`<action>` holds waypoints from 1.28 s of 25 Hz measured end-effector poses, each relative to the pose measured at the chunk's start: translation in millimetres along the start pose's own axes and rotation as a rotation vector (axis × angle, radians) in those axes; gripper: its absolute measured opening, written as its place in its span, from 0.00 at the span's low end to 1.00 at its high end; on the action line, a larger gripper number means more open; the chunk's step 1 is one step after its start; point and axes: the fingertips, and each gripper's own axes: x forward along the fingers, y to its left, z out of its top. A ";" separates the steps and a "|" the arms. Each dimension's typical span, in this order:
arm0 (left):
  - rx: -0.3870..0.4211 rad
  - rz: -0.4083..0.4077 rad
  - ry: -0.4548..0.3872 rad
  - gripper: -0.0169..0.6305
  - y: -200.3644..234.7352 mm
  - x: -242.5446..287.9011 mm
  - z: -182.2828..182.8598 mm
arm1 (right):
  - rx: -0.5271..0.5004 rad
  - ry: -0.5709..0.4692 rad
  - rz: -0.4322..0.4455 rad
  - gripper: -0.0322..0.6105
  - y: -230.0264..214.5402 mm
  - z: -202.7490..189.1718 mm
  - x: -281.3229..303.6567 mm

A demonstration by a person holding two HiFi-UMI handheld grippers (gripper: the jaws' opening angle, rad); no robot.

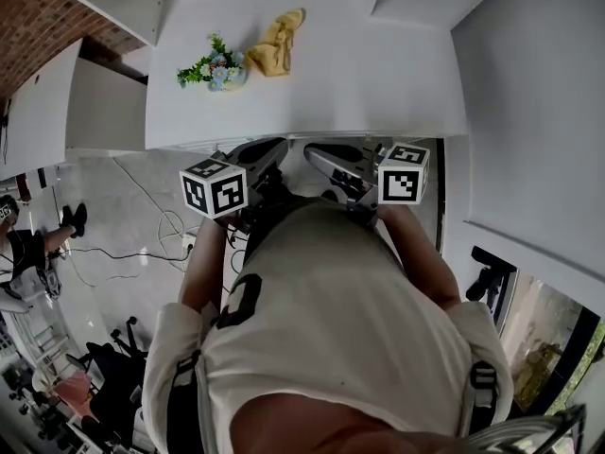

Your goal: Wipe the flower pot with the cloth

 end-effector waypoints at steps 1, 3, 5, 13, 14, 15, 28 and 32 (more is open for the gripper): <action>-0.004 0.011 -0.009 0.06 -3.9 -3.1 -2.2 | 0.028 -0.004 0.006 0.07 0.6 -4.8 -5.3; -0.020 0.038 -0.030 0.06 -10.3 -9.1 -8.2 | 0.065 0.011 0.032 0.07 4.6 -15.7 -10.7; -0.038 0.071 -0.047 0.06 -11.9 -16.0 -16.3 | 0.082 0.041 0.065 0.07 8.9 -25.4 -6.7; -0.075 0.091 -0.004 0.06 -33.2 -40.1 -84.9 | 0.109 0.089 0.090 0.07 31.7 -65.5 13.1; -0.073 0.087 0.000 0.06 -33.8 -43.2 -90.2 | 0.108 0.090 0.084 0.07 33.5 -69.5 16.9; -0.067 0.080 0.004 0.06 -35.2 -47.2 -95.2 | 0.108 0.094 0.075 0.07 35.8 -74.3 20.1; -0.084 0.040 0.027 0.06 -14.6 -176.7 -179.9 | 0.117 0.166 -0.033 0.07 101.2 -182.7 90.9; -0.122 0.042 0.055 0.06 -7.0 -199.5 -202.3 | 0.137 0.164 -0.071 0.07 113.8 -204.7 93.1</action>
